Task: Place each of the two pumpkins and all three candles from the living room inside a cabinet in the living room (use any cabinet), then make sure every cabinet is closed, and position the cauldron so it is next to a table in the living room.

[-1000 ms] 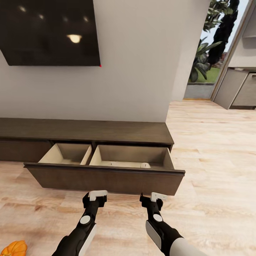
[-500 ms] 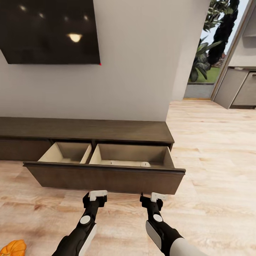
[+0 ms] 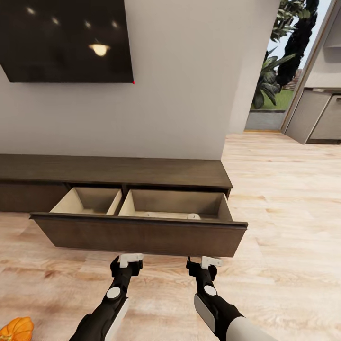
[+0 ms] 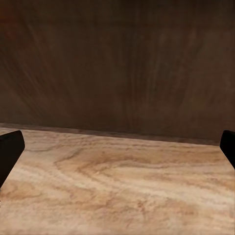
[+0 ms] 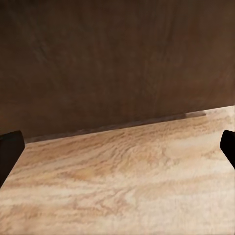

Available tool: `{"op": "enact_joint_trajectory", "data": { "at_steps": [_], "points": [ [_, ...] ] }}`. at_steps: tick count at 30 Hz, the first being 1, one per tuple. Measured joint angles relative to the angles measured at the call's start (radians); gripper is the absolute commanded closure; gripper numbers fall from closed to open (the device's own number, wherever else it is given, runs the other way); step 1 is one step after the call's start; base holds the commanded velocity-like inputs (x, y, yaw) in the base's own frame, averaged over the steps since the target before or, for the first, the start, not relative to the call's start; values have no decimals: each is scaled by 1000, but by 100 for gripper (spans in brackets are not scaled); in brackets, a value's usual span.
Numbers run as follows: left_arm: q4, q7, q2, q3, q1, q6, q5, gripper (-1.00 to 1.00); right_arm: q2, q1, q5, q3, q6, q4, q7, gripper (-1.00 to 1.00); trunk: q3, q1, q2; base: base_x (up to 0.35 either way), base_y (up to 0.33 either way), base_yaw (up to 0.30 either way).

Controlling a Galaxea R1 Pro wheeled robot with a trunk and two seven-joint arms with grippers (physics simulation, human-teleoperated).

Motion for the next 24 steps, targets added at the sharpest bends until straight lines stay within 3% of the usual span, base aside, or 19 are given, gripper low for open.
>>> {"op": "enact_joint_trajectory", "data": {
  "at_steps": [24],
  "points": [
    [4, 4, -1, -1, 0, 3, 0, -100, 0, 0, 0, -1, -2, 0, -1, -100, 0, 0, 0, 157, 35, 0]
  ]
}}
